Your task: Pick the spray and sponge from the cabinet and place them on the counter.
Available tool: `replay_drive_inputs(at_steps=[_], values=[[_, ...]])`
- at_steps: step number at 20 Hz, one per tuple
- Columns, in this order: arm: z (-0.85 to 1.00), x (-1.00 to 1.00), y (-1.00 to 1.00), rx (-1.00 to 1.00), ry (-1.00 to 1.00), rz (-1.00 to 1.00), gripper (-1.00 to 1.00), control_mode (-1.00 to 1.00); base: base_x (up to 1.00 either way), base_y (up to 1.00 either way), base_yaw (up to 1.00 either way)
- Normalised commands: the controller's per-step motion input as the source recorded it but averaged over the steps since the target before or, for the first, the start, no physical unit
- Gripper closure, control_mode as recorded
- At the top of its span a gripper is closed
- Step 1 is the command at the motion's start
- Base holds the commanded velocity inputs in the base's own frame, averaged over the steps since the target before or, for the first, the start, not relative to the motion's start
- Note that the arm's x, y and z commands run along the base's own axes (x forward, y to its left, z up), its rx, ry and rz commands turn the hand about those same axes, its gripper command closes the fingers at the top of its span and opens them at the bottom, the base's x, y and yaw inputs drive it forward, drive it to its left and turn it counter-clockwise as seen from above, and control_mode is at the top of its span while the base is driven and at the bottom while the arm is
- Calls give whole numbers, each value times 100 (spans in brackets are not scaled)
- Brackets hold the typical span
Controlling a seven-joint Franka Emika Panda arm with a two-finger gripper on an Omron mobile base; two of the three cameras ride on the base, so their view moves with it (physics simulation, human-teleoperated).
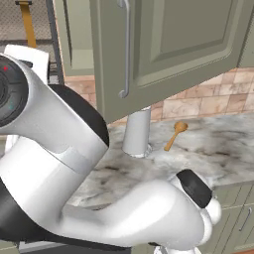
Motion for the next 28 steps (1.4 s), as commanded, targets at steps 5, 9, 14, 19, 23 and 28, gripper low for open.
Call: replay_drive_inputs(at_steps=[5,9,14,19,23,28], values=[[9,0,1,-26,-15,-8,-100,-100,0,0,0],[10,8,9,-22,-15,-8,-100,-100,0,0,0],[3,6,4,-18,-14,-15,-100,-100,0,0,0],[-4,20,2,-1,-10,-19,-100,-100,0,0,0],[0,25,18,-15,-14,-16,-100,-100,0,0,0],[0,13,18,-9,-16,-17,-100,-100,0,0,0]])
